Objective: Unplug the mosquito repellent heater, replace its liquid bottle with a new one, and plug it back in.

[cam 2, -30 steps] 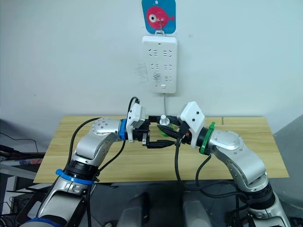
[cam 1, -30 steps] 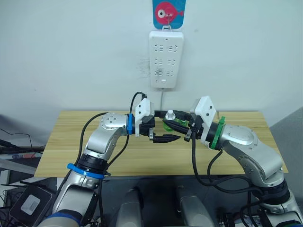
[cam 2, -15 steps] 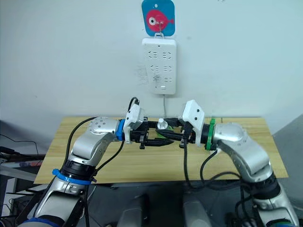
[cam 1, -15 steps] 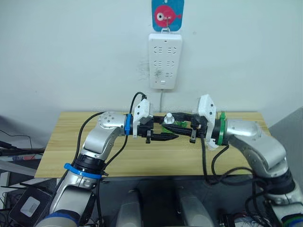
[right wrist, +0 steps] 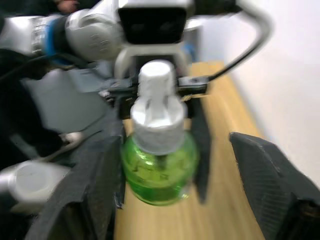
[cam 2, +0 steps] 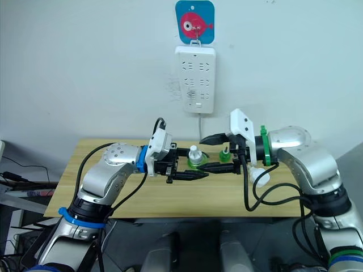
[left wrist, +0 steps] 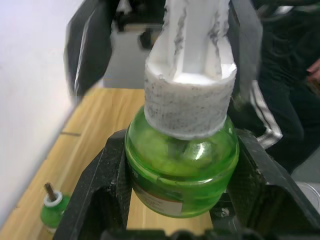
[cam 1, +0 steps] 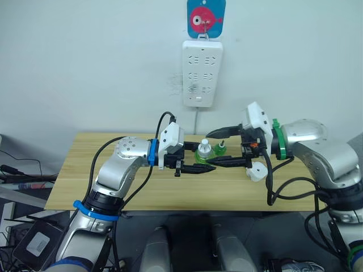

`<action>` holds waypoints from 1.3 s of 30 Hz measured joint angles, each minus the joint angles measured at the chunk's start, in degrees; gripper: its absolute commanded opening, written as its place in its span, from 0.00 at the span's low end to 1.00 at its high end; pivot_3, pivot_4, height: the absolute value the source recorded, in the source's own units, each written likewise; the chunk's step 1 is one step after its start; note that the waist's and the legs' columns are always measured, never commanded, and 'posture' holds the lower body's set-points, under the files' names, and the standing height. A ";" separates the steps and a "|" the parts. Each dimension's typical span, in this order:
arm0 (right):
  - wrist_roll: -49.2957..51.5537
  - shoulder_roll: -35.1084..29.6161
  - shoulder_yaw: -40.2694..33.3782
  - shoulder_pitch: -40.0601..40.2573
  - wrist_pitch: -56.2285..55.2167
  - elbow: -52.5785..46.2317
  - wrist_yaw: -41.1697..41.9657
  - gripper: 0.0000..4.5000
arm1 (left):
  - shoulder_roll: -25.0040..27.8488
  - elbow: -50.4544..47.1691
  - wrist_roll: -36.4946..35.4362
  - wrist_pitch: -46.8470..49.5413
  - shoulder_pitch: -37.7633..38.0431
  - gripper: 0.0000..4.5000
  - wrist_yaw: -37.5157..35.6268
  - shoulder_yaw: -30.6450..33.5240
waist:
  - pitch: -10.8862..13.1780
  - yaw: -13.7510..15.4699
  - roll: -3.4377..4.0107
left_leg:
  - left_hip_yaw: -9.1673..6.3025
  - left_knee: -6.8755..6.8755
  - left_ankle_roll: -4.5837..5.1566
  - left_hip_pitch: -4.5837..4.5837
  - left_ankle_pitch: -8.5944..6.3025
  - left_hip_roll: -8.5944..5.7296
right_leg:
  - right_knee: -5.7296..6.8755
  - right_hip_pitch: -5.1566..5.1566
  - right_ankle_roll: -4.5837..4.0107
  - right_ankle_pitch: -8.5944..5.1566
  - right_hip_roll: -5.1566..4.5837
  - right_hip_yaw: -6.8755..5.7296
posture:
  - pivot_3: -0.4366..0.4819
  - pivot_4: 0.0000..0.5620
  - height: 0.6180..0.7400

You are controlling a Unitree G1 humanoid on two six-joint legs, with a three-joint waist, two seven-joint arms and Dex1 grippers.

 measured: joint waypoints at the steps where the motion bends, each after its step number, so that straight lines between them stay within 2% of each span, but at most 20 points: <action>1: 0.10 1.03 -1.58 2.83 1.28 -3.09 -3.47 0.78 | -0.23 -0.18 0.36 -0.09 0.34 0.50 1.01 -0.01 | 0.00 0.02 0.00 | 0.03 0.01 0.00 0.00 0.00 0.00 | 0.01 -0.01 0.00 0.00 0.00 0.03 | 0.38 0.38 1.00; 3: 1.16 5.28 -4.12 9.17 4.76 -10.96 -12.19 0.78 | -1.08 -0.27 1.21 -0.44 1.02 0.50 3.32 -0.13 | 0.00 -0.08 0.00 | 0.04 0.00 -0.01 0.00 0.00 0.00 | 0.05 -0.03 0.00 0.00 0.00 0.06 | 0.37 0.38 1.00; 6: 3.19 10.03 -4.16 12.51 8.81 -19.03 -21.12 0.78 | -1.98 -0.24 2.78 -0.95 1.33 0.50 5.58 -0.71 | -0.01 -0.47 0.01 | 0.13 0.08 -0.01 0.05 0.01 -0.03 | 0.19 -0.06 0.10 -0.06 0.00 0.17 | 0.35 0.38 1.00; 11: -3.08 16.46 1.84 13.91 9.23 -21.97 -34.36 0.78 | -3.59 -0.20 4.65 -2.54 1.31 0.50 8.77 -1.45 | -0.13 -1.10 0.00 | 0.13 0.12 0.00 0.10 0.03 -0.01 | 0.20 -0.03 0.26 -0.17 0.04 0.19 | 0.35 0.38 1.00; 14: -5.96 17.54 4.39 13.91 8.60 -20.62 -37.58 0.65 | -3.95 -0.23 4.83 -2.68 1.30 0.50 9.85 -1.58 | -0.13 -1.11 0.00 | 0.13 0.12 0.00 0.06 0.03 -0.03 | 0.17 -0.04 0.26 -0.17 0.02 0.20 | 0.36 0.38 1.00; 17: -7.40 17.34 5.24 14.12 7.23 -20.00 -37.66 0.41 | -4.01 -0.32 4.81 -2.59 1.31 0.50 9.95 -1.82 | -0.13 -1.11 0.00 | 0.13 0.09 0.01 0.06 0.02 -0.04 | 0.16 -0.04 0.26 -0.17 0.01 0.19 | 0.37 0.37 1.00; 19: -7.39 16.61 5.38 14.18 6.09 -19.64 -36.71 0.26 | -3.91 -0.70 4.57 -2.21 1.53 0.50 9.91 -1.90 | -0.13 -1.11 0.00 | 0.12 0.09 0.01 0.06 0.02 -0.04 | 0.16 -0.04 0.26 -0.17 0.01 0.18 | 0.38 0.37 1.00; 20: -7.29 15.92 5.38 14.27 5.48 -19.40 -35.78 0.24 | -3.72 -1.30 4.31 -1.64 1.99 0.50 9.84 -1.91 | -0.13 -1.13 0.00 | 0.12 0.09 0.01 0.06 0.02 -0.04 | 0.16 -0.04 0.25 -0.18 0.01 0.18 | 0.38 0.37 1.00; 23: -5.14 13.93 4.84 14.31 3.39 -17.68 -30.52 0.24 | -1.92 -2.99 2.68 -0.13 3.21 0.50 8.13 -1.96 | -0.13 -1.16 0.00 | 0.11 0.08 0.02 0.07 0.02 -0.03 | 0.16 -0.03 0.25 -0.18 0.02 0.17 | 0.38 0.37 1.00; 26: -1.92 7.30 4.54 10.86 -1.02 -13.19 -18.14 0.24 | 0.89 -4.91 -0.11 0.83 4.28 0.50 3.72 -2.17 | -0.13 -1.26 0.00 | 0.12 0.09 0.02 0.09 0.02 -0.04 | 0.13 0.01 0.26 -0.18 0.01 0.15 | 0.39 0.34 1.00; 29: 1.52 1.31 6.93 3.31 -4.22 -5.48 -2.82 0.24 | 3.87 -5.44 -1.10 -1.24 4.45 0.50 -2.10 -3.15 | -0.15 -1.49 0.02 | 0.13 0.10 0.02 0.12 0.02 -0.02 | 0.12 0.01 0.24 -0.18 0.03 0.13 | 0.40 0.32 1.00; 33: 4.00 -1.50 9.01 -2.55 -4.21 -0.27 6.97 0.24 | 3.92 -5.42 -2.13 -2.59 4.42 0.50 -4.52 -3.92 | -0.18 -1.32 0.01 | 0.07 0.08 0.02 0.07 0.02 -0.02 | 0.11 0.00 0.19 -0.19 0.02 0.07 | 0.42 0.31 1.00; 34: 4.63 -1.56 8.99 -3.16 -3.54 0.16 7.60 0.41 | 3.84 -5.39 -2.29 -2.91 4.34 0.50 -4.61 -3.94 | -0.18 -1.31 0.01 | 0.07 0.08 0.02 0.04 0.02 -0.02 | 0.11 -0.02 0.17 -0.18 0.01 0.07 | 0.42 0.32 1.00; 39: 6.13 -3.97 6.02 -3.34 -0.95 2.96 8.41 0.79 | 4.42 -4.47 -2.26 -4.39 4.19 0.50 -3.73 -1.76 | -0.19 -1.25 0.01 | 0.07 0.09 0.02 0.05 0.02 -0.04 | 0.12 -0.01 0.20 -0.19 0.00 0.08 | 0.40 0.33 1.00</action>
